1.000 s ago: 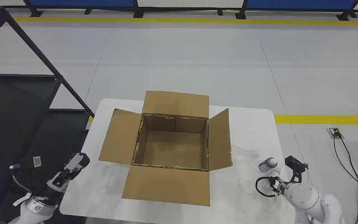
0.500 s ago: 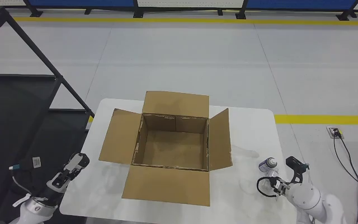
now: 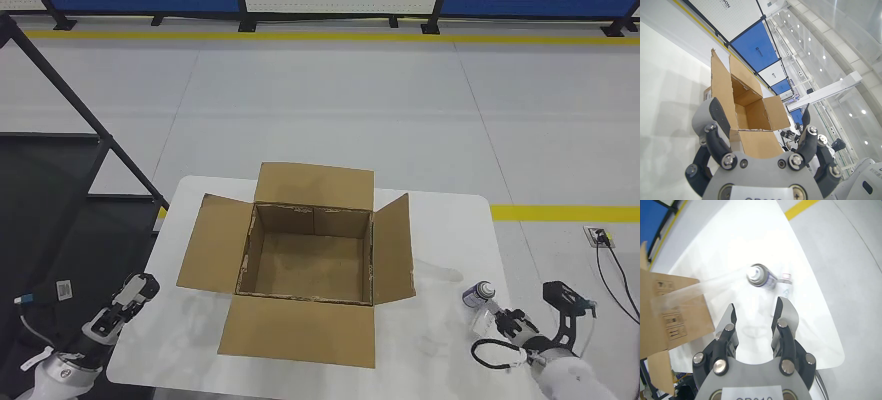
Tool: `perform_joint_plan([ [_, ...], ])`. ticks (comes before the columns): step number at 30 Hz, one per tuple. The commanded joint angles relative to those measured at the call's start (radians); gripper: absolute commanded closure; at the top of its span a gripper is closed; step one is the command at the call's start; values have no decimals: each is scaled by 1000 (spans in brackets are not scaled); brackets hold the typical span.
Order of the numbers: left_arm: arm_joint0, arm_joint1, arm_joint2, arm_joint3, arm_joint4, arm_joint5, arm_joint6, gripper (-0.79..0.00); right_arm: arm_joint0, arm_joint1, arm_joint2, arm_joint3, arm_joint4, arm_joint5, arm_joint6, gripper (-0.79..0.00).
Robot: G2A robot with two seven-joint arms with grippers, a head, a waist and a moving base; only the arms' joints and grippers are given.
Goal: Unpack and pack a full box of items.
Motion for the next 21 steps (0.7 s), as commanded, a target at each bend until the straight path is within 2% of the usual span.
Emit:
perform_joint_plan([
  [1, 1, 0, -2, 2, -4, -1, 1, -785, -29, -1, -15, -46, 29, -48, -46, -431],
  [5, 3, 1, -12, 8, -16, -5, 3, -785, -41, 2, -59, -106, 55, -150, -80, -425],
  [8, 7, 2, -20, 12, -21, -9, 3, -785, -6, 7, -104, -120, 69, -219, -76, -471],
  [10, 10, 2, -25, 15, -25, -11, 3, -785, 33, 12, -126, -113, 86, -263, -49, -446],
  [11, 11, 2, -28, 17, -28, -11, 4, -785, 55, 15, -133, -106, 95, -281, -29, -459],
  [16, -5, 3, -39, 61, 5, 28, 41, -785, 191, 28, -189, -43, 88, -299, 89, -499],
  [19, -35, 6, -24, 99, 36, 62, 45, -785, 251, 33, -222, -13, 79, -295, 126, -533],
  [21, -56, 7, -6, 121, 62, 72, 38, -785, 271, 36, -238, -5, 75, -297, 131, -526],
])
